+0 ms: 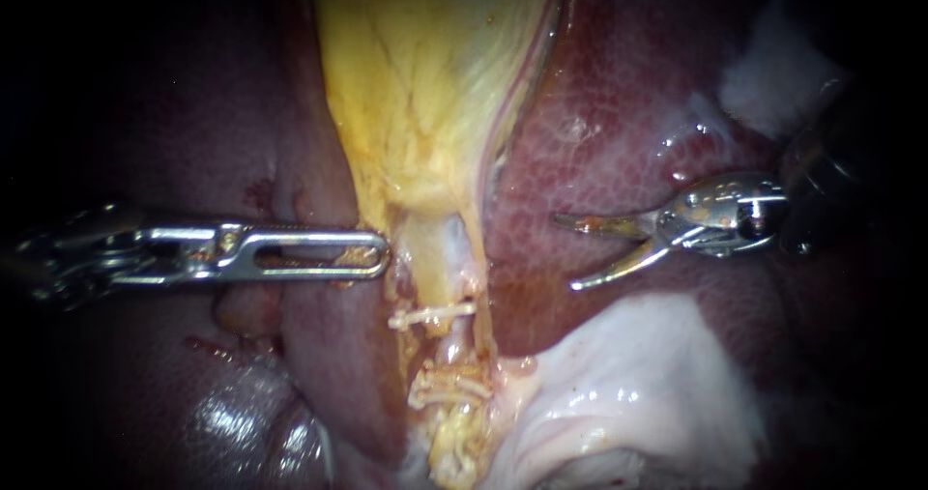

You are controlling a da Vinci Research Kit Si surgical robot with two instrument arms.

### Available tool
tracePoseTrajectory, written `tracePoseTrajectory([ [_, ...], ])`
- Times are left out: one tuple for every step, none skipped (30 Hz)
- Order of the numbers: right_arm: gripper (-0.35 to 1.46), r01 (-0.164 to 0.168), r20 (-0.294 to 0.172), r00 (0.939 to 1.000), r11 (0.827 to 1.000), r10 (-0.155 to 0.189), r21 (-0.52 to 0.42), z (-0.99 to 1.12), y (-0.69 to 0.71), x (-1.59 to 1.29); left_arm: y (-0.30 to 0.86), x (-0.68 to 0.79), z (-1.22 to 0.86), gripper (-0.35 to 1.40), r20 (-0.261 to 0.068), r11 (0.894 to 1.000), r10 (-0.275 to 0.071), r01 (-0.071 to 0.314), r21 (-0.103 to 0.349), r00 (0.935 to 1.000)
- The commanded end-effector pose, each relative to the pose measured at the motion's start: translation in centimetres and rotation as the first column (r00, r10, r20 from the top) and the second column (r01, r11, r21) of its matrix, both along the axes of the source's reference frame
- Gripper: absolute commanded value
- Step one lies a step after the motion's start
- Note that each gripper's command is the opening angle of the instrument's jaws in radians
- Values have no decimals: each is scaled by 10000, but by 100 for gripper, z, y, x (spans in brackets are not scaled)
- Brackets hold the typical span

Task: Go back from the cut left tube

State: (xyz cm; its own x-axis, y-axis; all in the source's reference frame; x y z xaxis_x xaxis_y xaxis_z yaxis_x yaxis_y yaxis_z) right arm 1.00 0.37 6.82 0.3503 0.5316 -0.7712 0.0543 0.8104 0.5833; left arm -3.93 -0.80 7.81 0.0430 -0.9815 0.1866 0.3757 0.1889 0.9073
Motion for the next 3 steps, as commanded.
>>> tracePoseTrajectory([
  [143, -7, -11, 10000, 10000, 7, 11, -1, -1, 1, 0, 0, 0, -35, 1, 10000, 3, -3, 2, 10000],
  [143, -8, -11, 10000, 10000, 8, 11, -1, -1, 1, 0, 0, 0, -35, 2, 10000, 3, -3, 2, 10000],
  [143, -10, -10, 10000, 10000, 10, 11, -2, -1, 1, 0, 1, -1, -35, 3, 10000, 5, -5, 3, 10000],
])
